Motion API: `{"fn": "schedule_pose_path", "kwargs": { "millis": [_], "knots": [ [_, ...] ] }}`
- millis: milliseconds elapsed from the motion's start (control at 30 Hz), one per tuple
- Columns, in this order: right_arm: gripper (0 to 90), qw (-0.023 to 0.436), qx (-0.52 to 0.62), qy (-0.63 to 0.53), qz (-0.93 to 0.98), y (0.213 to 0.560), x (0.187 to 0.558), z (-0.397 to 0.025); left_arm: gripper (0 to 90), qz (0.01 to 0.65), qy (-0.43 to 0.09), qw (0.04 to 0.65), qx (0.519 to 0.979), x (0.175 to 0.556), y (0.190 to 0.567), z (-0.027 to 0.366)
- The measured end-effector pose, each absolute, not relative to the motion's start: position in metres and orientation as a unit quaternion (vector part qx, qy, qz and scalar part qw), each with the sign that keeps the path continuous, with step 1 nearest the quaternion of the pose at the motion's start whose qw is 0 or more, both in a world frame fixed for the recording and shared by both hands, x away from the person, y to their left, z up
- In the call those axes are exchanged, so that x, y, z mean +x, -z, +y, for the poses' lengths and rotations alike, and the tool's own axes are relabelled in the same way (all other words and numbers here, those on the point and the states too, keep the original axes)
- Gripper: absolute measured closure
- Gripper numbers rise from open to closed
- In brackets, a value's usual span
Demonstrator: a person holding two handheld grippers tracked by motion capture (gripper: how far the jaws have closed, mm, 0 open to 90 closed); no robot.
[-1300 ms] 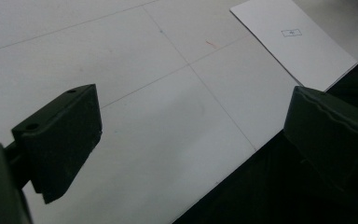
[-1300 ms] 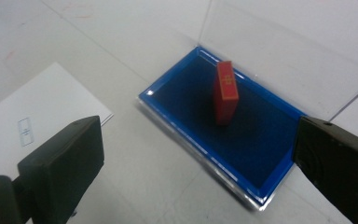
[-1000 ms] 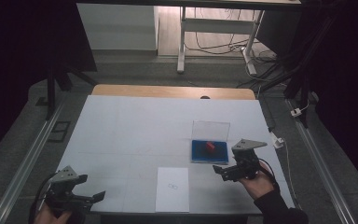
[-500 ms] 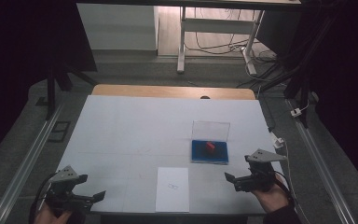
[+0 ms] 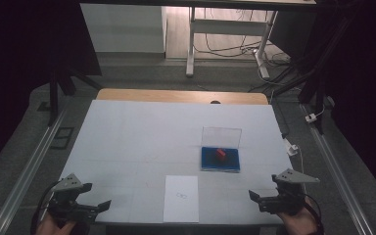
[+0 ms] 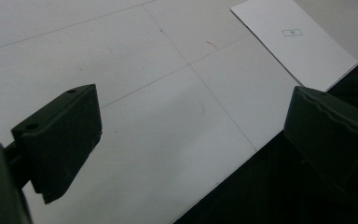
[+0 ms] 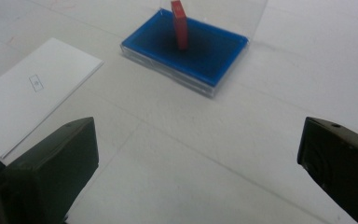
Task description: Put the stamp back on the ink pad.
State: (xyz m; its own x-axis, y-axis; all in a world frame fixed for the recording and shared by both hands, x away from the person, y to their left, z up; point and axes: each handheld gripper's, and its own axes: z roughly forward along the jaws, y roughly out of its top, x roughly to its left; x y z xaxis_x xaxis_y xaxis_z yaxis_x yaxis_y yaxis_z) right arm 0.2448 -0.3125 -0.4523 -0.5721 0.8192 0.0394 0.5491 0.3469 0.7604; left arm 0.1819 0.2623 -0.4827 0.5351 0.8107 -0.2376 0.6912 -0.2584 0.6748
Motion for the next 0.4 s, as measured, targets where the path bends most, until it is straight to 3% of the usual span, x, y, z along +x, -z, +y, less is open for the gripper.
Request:
{"fn": "schedule_pose_path", "kwargs": {
  "millis": [400],
  "knots": [
    [0.0,0.182,0.451,-0.357,0.798,0.454,0.228,-0.324,4.6,0.476,-0.078,0.383,0.788,0.182,0.482,0.263]
  ]
}}
